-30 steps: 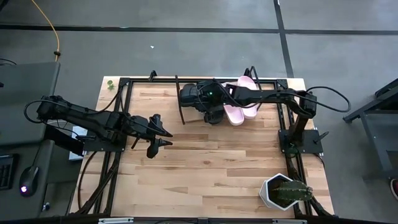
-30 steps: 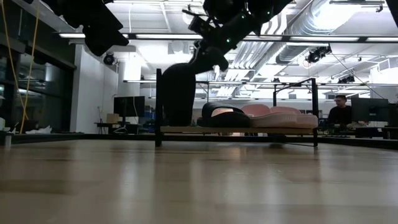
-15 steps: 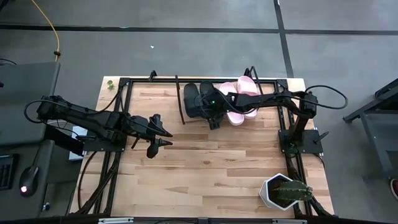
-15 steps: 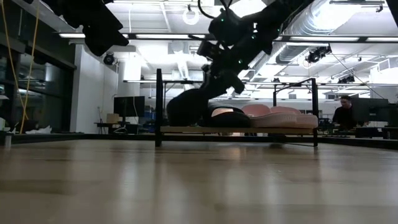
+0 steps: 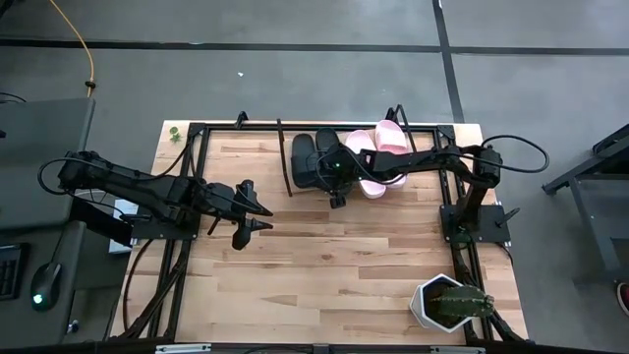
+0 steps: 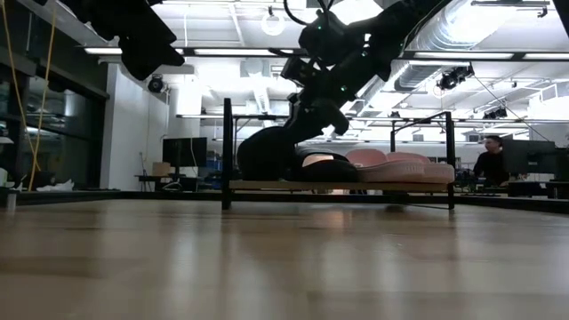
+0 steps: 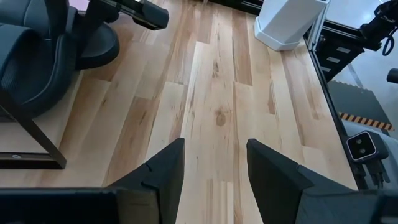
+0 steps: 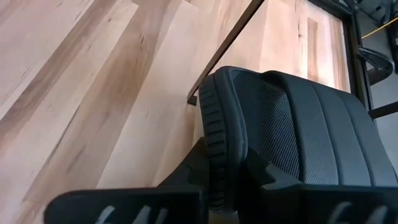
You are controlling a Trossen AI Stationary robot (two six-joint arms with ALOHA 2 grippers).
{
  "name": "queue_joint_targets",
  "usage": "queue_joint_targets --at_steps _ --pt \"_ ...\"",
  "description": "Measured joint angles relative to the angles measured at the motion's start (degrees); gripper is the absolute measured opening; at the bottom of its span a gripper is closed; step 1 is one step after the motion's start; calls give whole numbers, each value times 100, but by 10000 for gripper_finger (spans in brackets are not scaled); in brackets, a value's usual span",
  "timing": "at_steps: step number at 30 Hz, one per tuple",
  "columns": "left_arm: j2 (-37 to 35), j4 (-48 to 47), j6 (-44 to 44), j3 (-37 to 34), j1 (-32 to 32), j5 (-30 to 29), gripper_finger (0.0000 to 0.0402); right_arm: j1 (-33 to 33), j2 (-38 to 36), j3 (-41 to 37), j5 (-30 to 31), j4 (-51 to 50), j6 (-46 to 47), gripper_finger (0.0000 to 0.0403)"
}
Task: Pick and place slides into the shelf
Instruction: Put the black slide on the shelf
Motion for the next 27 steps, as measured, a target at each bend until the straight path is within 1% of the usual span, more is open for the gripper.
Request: queue_joint_targets --at_steps 9,12,22,27 --pt "0 0 0 0 -2 0 156 32 0 0 -82 -71 233 16" --pt "0 0 0 0 0 -1 156 63 0 0 -87 -122 239 24" --pt "0 2 0 0 0 -2 156 113 0 -4 -174 -196 395 103" --pt "0 2 0 0 -1 -2 156 113 2 -4 -273 -237 586 130"
